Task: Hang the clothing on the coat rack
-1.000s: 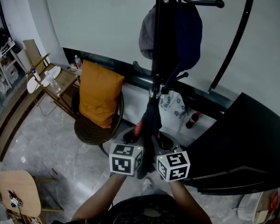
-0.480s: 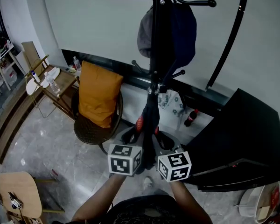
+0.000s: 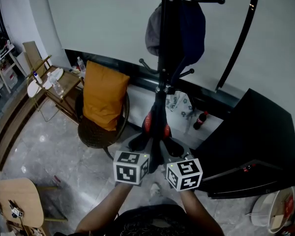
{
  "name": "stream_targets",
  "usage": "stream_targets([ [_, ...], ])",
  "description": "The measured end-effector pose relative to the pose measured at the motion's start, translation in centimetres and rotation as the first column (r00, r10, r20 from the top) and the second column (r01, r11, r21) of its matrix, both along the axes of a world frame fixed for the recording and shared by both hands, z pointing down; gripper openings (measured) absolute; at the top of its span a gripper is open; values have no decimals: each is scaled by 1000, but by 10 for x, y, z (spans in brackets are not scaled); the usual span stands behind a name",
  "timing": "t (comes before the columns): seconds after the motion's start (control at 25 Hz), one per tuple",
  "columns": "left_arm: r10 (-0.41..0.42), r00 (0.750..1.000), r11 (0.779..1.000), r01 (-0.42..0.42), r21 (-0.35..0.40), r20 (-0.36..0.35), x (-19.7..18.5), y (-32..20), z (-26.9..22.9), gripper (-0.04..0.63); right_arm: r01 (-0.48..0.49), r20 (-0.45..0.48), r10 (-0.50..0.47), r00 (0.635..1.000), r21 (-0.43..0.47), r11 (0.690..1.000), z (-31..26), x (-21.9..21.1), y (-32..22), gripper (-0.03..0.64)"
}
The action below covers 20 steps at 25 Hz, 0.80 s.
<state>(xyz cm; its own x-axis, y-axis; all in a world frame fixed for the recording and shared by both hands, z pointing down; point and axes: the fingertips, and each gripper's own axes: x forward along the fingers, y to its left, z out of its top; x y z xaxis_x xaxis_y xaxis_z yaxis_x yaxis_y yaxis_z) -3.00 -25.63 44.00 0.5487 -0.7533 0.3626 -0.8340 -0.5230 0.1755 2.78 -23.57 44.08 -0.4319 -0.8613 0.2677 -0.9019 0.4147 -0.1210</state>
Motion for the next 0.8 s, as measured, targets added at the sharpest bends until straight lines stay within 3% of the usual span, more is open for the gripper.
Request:
stream_targets([
  [0.8,37,999,999,-36,41,-21,-3,48,-22,83,-4,-11,4,1000,84,996,-34,-9,45,48],
])
